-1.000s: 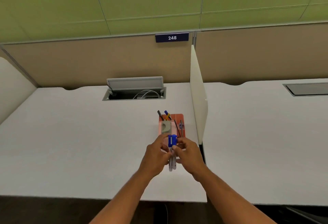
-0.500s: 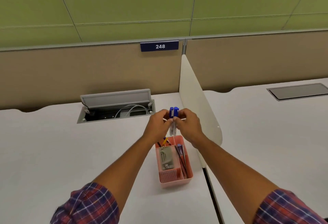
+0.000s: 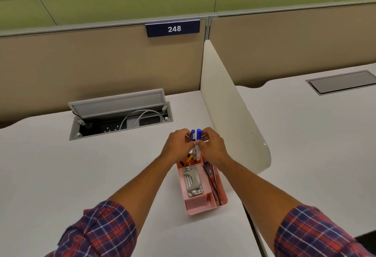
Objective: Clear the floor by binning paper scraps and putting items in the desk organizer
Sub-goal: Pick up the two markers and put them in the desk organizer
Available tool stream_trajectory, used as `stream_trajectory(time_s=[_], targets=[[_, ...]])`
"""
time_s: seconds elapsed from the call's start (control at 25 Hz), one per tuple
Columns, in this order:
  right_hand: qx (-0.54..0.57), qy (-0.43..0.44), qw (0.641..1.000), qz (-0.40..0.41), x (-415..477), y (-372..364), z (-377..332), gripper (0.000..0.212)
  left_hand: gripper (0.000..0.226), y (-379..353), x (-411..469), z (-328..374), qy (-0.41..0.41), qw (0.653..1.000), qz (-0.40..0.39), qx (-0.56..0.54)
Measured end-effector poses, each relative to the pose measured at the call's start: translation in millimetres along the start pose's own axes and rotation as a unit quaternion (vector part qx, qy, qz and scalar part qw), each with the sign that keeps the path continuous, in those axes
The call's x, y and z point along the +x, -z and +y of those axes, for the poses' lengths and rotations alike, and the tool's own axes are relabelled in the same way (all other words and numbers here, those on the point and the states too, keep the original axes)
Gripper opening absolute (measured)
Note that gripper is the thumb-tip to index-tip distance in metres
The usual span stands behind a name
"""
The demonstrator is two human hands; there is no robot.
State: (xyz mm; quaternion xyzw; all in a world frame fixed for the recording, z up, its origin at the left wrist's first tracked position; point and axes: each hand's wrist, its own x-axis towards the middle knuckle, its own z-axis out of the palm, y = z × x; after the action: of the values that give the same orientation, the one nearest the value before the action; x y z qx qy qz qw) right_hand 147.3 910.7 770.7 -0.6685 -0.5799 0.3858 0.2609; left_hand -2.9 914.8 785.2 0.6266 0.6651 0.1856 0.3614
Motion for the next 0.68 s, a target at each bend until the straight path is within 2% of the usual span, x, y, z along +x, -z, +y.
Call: stream_trajectory(time_s=[0.16, 0.32, 0.68], targets=[[-0.029, -0.011, 0.999, -0.024, 2.5, -4.8, 14.2, 0.020, 0.012, -7.1, 2.5, -12.8, 0.016, 1.000, -0.017, 0.008], [-0.075, -0.024, 0.996, -0.053, 3.3, -8.4, 18.8, 0.015, 0.025, -11.0, 3.3, -18.9, 0.034, 0.998, -0.043, 0.028], [-0.116, -0.029, 0.991, -0.057, 1.2, -11.9, 18.3, 0.011, 0.028, -14.4, 1.0, -27.2, 0.028, 0.998, -0.043, 0.026]])
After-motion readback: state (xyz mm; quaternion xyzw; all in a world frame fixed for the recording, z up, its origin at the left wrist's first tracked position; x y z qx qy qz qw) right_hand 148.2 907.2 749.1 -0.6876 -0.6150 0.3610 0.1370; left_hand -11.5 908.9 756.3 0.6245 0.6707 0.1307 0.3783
